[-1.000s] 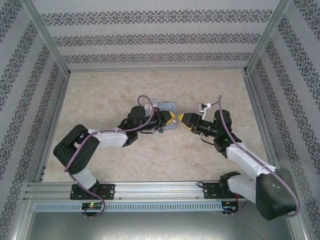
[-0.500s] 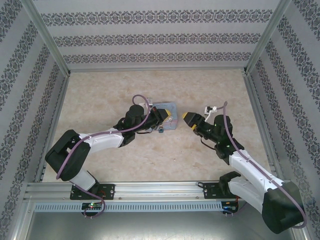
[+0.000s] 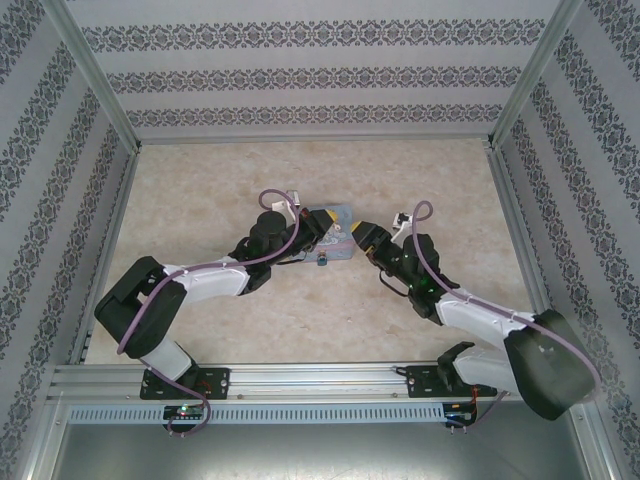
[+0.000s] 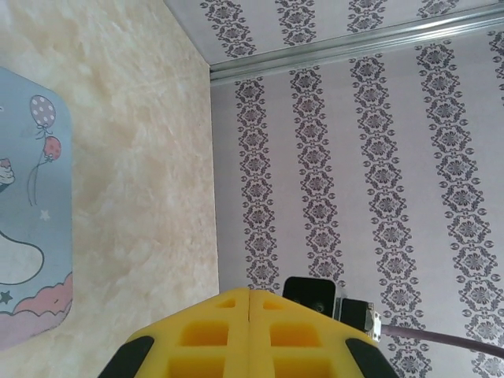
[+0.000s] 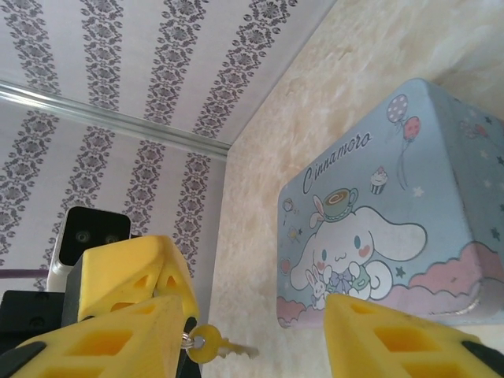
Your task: Unlock a padlock with a key
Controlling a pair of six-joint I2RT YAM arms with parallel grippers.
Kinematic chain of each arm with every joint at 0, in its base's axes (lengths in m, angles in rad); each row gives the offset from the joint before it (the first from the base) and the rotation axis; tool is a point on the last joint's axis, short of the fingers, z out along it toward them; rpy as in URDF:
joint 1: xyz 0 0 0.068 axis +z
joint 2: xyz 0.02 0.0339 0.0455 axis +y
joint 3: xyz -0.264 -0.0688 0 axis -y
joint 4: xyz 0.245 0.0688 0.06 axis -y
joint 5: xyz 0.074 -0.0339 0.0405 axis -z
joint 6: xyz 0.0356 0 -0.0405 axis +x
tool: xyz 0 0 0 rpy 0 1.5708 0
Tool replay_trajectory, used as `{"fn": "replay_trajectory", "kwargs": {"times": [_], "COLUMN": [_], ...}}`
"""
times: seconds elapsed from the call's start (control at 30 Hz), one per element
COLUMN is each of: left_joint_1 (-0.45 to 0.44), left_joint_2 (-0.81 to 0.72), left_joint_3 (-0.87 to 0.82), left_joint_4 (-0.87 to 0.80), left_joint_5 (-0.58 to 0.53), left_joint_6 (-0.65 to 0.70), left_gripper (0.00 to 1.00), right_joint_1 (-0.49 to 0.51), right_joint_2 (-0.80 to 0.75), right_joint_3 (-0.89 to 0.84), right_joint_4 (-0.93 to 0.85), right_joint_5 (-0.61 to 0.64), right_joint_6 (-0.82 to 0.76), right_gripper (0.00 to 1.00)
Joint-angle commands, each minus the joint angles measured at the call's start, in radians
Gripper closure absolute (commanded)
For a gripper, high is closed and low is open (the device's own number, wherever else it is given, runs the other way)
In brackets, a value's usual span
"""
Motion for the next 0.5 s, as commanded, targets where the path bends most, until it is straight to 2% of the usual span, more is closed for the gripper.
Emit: {"fn": "replay_trajectory", "kwargs": {"times": [0.0, 0.17, 0.47], "left_joint_1": [-0.01, -0.011, -0.011], "left_joint_2": [0.001, -0.006, 0.007], "left_joint_3": [-0.014, -0.023, -0.013], "left_joint_4": [0.083, 0.081, 0.093], "left_joint_5": [-0.046, -0.06, -0.05], "left_joint_6": [-0.011, -0.018, -0.034], "left_gripper": [1.0, 1.0, 1.0], "right_joint_1": [0.019, 0.024, 0.039], "right_joint_2": [0.033, 0.063, 0.12], "right_joint_3": [0.017, 0.035, 0.077], "right_joint_4": [0.159, 0.187, 0.241], "right_joint_5": [0.032, 0.02, -0.024], "right_joint_6": [0.017, 0.025, 0.032], "right_gripper": [0.53, 0.58, 0.59]}}
